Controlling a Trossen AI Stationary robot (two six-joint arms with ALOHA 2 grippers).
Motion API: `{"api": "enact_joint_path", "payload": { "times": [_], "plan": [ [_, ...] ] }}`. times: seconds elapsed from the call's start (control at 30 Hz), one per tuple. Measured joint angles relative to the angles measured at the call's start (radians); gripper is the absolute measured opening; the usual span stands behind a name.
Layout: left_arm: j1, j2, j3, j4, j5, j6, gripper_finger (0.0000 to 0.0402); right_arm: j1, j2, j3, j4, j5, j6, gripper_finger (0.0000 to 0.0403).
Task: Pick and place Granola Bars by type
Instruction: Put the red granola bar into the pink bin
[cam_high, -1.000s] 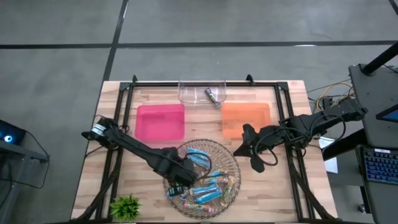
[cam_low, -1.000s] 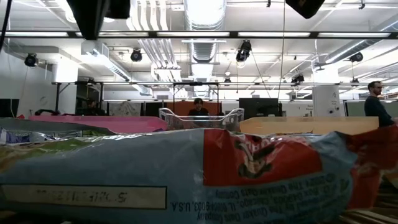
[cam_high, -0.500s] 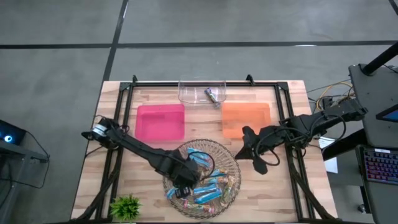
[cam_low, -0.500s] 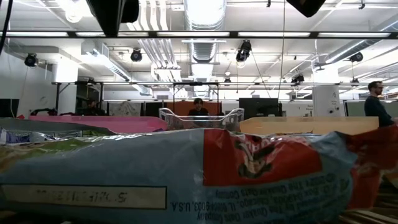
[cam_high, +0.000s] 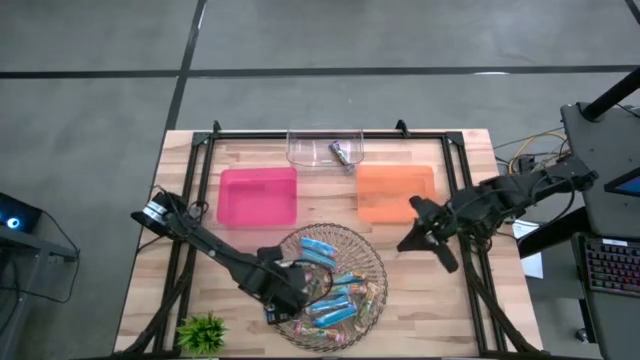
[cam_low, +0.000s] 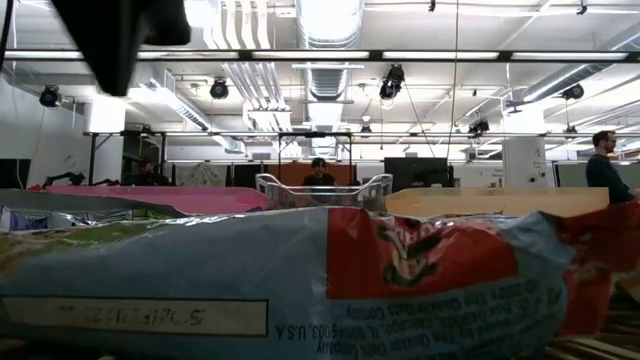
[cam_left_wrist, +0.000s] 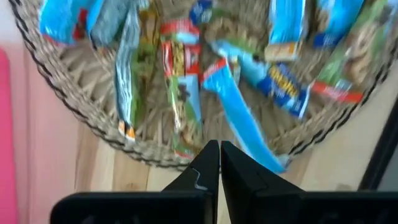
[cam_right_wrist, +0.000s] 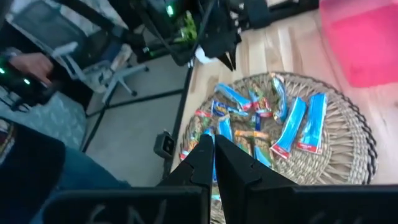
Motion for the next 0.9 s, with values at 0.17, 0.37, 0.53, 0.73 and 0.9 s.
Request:
{"api": "enact_joint_path", "payload": {
  "times": [0.17, 0.37, 0.53, 0.73, 0.9],
  "plan": [
    [0.003, -0.035, -0.075, 0.048, -0.002, -0.013, 0.0000, 0.002, -0.044, 0.000, -0.005, 0.061, 0.012, 0.0009],
    [0.017, -0.077, -0.181, 0.147, -0.003, -0.078, 0.0030, 0.002, -0.049, 0.000, -0.052, 0.099, 0.010, 0.0008],
    [0.019, -0.104, -0.244, 0.212, 0.003, -0.101, 0.0095, 0.002, -0.042, -0.002, -0.072, 0.101, 0.009, 0.0008],
    [0.022, -0.104, -0.281, 0.221, 0.011, -0.088, 0.0159, 0.001, -0.041, -0.002, -0.071, 0.107, -0.005, 0.0009],
    [0.023, -0.104, -0.282, 0.246, 0.010, -0.027, 0.0171, 0.001, -0.041, -0.002, -0.071, 0.124, -0.010, 0.0008]
  ]
}}
